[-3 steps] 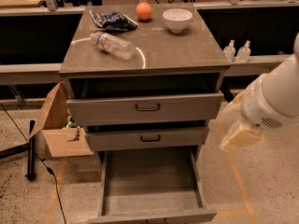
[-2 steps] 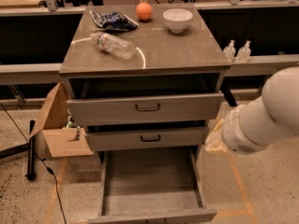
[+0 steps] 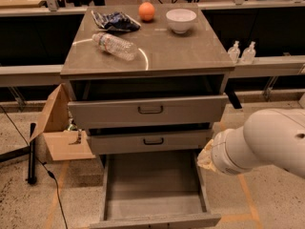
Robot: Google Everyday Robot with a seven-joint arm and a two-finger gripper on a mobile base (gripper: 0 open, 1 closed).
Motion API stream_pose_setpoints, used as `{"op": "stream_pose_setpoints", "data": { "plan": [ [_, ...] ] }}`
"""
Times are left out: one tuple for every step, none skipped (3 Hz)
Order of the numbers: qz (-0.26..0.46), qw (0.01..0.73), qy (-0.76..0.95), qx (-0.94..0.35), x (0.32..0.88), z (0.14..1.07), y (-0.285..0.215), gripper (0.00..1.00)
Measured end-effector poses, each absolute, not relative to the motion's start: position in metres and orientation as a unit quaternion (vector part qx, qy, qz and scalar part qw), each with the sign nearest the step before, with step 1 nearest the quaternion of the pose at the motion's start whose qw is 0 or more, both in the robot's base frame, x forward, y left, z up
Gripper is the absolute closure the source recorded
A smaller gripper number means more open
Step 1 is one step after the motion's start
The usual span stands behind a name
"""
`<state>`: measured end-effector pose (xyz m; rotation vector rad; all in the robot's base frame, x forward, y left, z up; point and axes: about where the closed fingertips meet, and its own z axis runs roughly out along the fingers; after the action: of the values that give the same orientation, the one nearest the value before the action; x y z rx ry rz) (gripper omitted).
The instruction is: Close bottom drawer
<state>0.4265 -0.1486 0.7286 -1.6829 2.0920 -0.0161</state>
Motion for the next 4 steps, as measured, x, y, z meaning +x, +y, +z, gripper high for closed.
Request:
{"op": "stream_pose_setpoints", "data": {
  "plan": [
    [-0.005, 0.224, 0.759, -0.611, 0.426, 0.729, -0.148, 1.0],
    [-0.021, 0.22, 0.773, -0.595, 0.432, 0.717, -0.153, 1.0],
    [-0.046, 0.203, 0.781, -0.588, 0.444, 0.658, -0.16, 1.0],
    [-0.06, 0.197, 0.788, -0.58, 0.457, 0.6, -0.173, 1.0]
  ]
}}
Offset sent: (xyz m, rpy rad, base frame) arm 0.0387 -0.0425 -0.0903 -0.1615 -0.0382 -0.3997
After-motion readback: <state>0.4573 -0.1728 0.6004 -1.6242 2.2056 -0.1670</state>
